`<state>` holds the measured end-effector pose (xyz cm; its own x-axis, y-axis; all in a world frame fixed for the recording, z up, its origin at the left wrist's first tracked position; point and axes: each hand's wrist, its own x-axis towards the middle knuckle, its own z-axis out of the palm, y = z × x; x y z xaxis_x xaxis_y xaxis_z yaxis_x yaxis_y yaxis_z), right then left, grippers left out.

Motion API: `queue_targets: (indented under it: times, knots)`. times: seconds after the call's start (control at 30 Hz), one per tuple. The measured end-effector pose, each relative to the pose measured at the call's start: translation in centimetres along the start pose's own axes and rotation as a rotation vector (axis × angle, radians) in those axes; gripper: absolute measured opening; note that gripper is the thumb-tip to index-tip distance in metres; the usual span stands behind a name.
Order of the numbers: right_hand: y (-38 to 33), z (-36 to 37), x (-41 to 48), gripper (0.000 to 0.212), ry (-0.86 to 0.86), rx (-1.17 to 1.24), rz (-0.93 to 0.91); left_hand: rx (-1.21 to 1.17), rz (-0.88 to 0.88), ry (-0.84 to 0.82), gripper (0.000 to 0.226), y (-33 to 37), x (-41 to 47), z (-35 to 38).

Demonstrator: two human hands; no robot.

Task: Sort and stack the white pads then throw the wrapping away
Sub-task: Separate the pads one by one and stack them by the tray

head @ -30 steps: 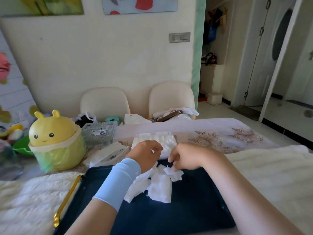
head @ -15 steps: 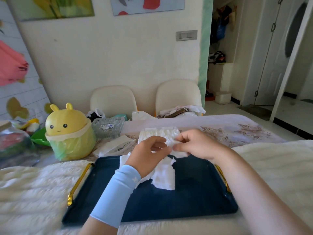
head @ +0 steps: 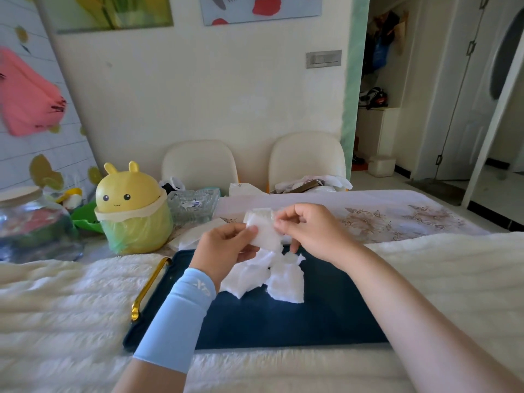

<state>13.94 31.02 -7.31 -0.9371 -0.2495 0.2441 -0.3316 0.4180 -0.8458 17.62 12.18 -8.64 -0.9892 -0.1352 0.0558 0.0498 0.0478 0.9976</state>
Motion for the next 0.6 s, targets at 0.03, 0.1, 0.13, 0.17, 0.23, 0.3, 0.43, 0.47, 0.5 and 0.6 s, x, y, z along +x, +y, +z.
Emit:
queue_targets:
  times: [0.03,0.1,0.13,0.17,0.23,0.3,0.43,0.47,0.5,0.6]
  knots:
    - [0.2,-0.2,0.0,0.006,-0.02,-0.114,-0.01,-0.022,0.005,0.042,0.013,-0.2,0.0,-0.3]
    - [0.4,-0.5,-0.1,0.009,-0.143,-0.327,0.041,-0.088,0.005,0.102,0.011,-0.3,0.0,-0.8]
    - [0.4,-0.5,-0.2,0.017,-0.223,-0.437,0.082,-0.121,0.006,0.116,0.01,-0.2,0.0,-1.0]
    - [0.4,-0.1,-0.5,0.027,-0.298,-0.539,0.117,-0.146,0.005,0.117,0.01,-0.3,0.0,-1.1]
    - [0.3,0.5,-0.8,0.045,-0.392,-0.649,0.157,-0.167,-0.016,0.083,0.011,-0.5,-0.2,-0.9]
    - [0.2,0.8,-0.9,0.058,-0.423,-0.662,0.161,-0.174,-0.045,0.037,0.014,-0.9,-0.2,-0.6]
    - [0.3,0.1,-0.8,0.041,-0.413,-0.592,0.106,-0.203,-0.077,0.03,0.015,-1.1,-0.1,-0.4]
    - [0.4,0.0,-0.8,0.033,-0.402,-0.563,0.091,-0.215,-0.083,0.034,0.015,-1.1,-0.1,-0.4]
    - [0.6,-0.2,-0.7,0.028,-0.386,-0.527,0.083,-0.228,-0.089,0.036,0.015,-1.1,-0.1,-0.4]
    - [0.7,-0.9,-0.6,0.025,-0.356,-0.285,0.106,-0.242,-0.099,0.051,0.014,-1.0,0.0,-0.4]
